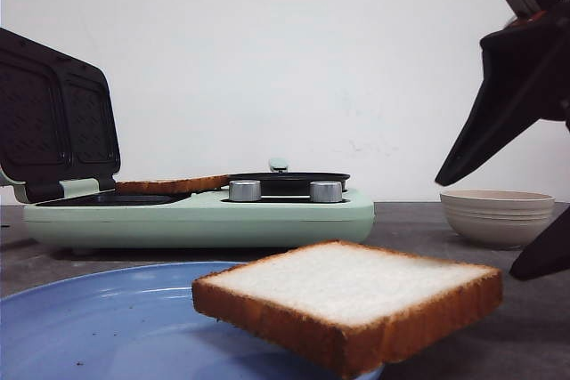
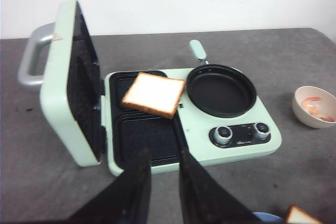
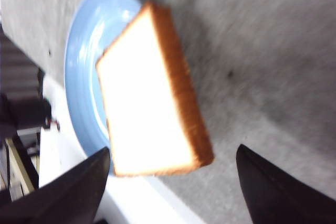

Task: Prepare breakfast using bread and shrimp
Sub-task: 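Move the right gripper down and grasp the remaining bread slice, then lift the slice with the right gripper over to the sandwich maker, then lower the slice onto the second plate and release with the right gripper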

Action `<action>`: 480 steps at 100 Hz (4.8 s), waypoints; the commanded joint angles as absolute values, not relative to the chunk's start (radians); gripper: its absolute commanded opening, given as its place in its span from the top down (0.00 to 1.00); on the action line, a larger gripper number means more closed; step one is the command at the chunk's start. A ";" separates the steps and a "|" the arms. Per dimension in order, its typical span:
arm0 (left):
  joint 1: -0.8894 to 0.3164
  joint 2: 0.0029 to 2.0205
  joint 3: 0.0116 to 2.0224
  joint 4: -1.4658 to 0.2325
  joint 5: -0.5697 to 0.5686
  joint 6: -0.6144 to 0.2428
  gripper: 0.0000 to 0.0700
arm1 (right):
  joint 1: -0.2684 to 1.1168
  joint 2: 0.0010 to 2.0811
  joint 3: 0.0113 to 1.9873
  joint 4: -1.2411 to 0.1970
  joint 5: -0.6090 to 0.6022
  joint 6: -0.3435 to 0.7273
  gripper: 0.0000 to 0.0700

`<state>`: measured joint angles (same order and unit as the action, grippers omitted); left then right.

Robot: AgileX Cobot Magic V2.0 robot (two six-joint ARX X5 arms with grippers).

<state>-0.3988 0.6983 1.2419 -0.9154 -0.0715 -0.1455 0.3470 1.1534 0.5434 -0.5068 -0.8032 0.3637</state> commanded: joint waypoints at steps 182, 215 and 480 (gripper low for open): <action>-0.460 0.675 1.253 -0.845 -0.044 -0.140 0.98 | 0.532 1.643 1.396 -0.325 -0.768 0.441 1.00; -0.460 0.675 1.253 -0.846 -0.044 -0.141 0.98 | 0.572 2.086 2.027 -0.745 -0.709 0.226 1.00; -0.460 0.686 1.253 -0.897 -0.044 -0.123 0.98 | 0.643 2.330 2.168 -0.665 -0.753 0.004 1.00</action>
